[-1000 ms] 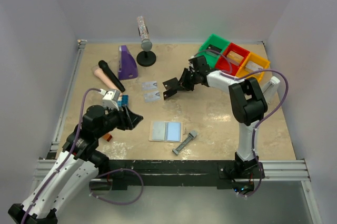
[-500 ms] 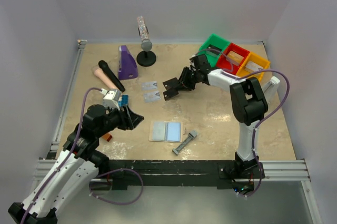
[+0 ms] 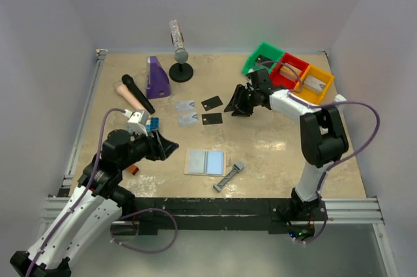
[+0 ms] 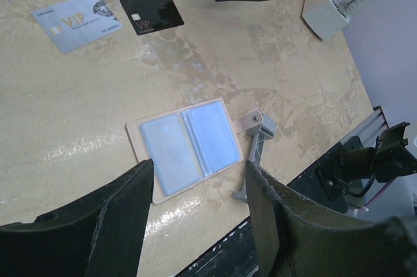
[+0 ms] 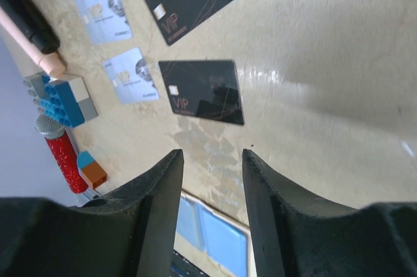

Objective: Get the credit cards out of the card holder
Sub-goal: Place the credit card at the center of the board, then remove the credit card from the card holder.

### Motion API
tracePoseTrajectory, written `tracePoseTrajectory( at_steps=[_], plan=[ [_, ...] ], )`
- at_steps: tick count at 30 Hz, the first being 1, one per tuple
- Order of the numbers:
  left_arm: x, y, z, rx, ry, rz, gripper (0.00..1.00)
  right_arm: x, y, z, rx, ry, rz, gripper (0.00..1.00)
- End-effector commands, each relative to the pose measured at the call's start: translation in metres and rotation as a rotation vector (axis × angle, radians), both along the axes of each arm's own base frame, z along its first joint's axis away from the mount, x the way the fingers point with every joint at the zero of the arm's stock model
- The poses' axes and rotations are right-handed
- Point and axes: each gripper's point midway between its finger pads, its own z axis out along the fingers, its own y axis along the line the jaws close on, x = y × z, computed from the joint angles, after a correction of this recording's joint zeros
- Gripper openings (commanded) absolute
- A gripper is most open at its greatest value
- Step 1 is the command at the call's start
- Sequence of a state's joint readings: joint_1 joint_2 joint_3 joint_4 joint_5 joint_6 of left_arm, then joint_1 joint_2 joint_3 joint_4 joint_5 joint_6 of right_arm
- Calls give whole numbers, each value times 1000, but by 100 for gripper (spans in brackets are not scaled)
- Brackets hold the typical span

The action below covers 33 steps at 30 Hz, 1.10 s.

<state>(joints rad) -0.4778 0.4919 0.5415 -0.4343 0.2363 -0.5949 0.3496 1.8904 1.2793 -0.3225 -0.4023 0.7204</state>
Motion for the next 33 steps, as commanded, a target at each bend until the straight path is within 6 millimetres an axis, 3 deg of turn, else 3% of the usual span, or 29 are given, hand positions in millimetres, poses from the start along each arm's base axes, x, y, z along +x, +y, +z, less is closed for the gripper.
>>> tracePoseTrajectory(
  at_steps=[1, 4, 8, 14, 17, 22, 33],
  plan=[
    [5, 0, 0, -38, 18, 42, 65, -15, -13, 47, -21, -157, 10, 47],
    [13, 12, -13, -34, 78, 159, 75, -44, -16, 59, -51, -204, 51, 48],
    [17, 20, -28, -68, 139, 262, 100, -90, -20, 57, -136, -239, 168, 52],
    [13, 1, -39, -130, 176, 175, 100, -146, -27, 19, -218, -196, 290, 54],
    [9, -15, -49, -193, 204, 108, 93, -159, -30, 5, -219, -167, 308, 54],
    [3, -30, -69, -271, 263, 50, 86, -174, -19, -2, -207, -146, 379, 54],
    [2, -42, -88, -261, 300, 36, 84, -184, 0, -17, -152, -86, 460, 55]
  ],
)
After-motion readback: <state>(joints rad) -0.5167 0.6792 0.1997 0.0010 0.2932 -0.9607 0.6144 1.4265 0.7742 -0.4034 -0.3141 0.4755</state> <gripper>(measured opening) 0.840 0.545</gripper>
